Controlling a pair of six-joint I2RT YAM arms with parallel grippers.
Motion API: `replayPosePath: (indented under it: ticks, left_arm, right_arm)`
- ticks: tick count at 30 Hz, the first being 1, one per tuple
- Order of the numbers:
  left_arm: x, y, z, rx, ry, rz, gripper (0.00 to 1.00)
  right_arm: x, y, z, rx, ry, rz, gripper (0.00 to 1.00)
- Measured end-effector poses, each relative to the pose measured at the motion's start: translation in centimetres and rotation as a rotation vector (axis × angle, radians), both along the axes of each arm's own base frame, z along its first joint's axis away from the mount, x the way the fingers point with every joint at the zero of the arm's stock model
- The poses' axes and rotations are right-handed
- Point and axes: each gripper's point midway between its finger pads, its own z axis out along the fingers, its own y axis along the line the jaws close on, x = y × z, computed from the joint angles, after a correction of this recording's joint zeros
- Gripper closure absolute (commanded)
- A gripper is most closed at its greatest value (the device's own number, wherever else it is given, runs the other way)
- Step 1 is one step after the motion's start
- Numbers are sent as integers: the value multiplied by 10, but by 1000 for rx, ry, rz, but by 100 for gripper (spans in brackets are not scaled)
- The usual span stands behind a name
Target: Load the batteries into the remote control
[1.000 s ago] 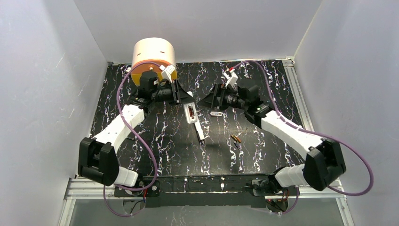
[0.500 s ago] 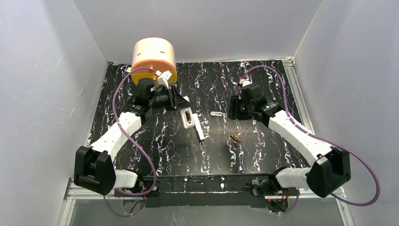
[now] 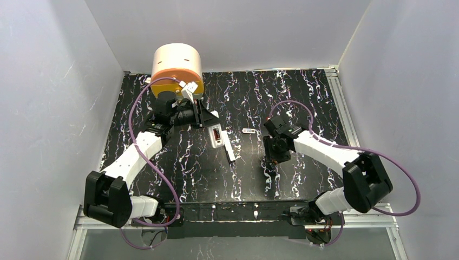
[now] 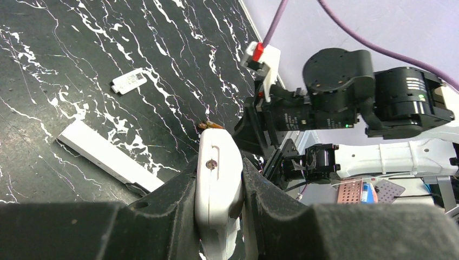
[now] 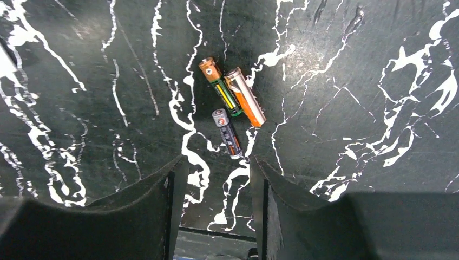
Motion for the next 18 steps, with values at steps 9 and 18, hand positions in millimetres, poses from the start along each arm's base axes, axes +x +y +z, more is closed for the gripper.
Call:
replayPosePath:
  ticks: [9, 18]
  left_arm:
    - [-3, 1, -5, 1, 9, -3, 100]
    - [-5, 2, -3, 0, -1, 1, 100]
  right_arm:
    - [-5, -3, -24, -37, 51, -5, 56]
    - [-10, 5, -39, -58, 63, 26, 65]
